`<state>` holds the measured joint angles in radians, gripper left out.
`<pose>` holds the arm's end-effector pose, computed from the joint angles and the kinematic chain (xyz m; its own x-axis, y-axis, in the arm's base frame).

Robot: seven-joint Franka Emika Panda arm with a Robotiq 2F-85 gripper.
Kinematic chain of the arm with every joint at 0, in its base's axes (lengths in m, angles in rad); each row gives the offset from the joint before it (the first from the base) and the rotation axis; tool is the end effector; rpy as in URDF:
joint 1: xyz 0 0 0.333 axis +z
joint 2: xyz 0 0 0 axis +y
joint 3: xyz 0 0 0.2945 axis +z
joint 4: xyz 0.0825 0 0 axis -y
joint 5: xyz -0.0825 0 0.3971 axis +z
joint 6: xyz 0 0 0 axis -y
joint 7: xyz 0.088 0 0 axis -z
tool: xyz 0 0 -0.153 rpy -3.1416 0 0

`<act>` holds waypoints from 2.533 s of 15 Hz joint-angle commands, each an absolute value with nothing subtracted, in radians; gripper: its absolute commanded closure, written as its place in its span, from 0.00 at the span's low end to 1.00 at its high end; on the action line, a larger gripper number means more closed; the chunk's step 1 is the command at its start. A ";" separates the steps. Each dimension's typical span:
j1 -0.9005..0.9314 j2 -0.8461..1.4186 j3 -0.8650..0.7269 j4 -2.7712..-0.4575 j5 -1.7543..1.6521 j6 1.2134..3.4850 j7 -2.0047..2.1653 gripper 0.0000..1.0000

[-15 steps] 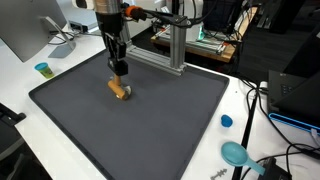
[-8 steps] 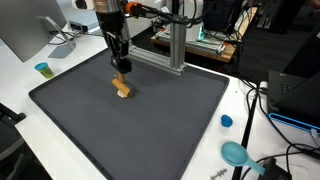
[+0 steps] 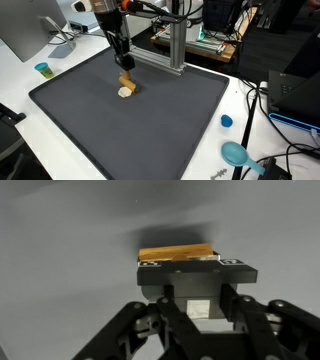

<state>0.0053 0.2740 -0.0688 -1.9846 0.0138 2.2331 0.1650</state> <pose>0.6013 -0.0373 0.2510 0.9723 -0.2327 -0.0231 -0.2325 -0.9725 0.0119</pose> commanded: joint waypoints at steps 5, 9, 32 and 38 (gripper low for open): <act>-0.009 0.149 -0.047 -2.070 0.070 2.265 0.146 0.79; 0.006 0.079 -0.043 -2.088 0.020 2.330 0.163 0.79; -0.015 0.311 -0.055 -1.940 0.019 2.331 0.179 0.79; -0.022 0.376 -0.056 -1.857 0.036 2.327 0.170 0.79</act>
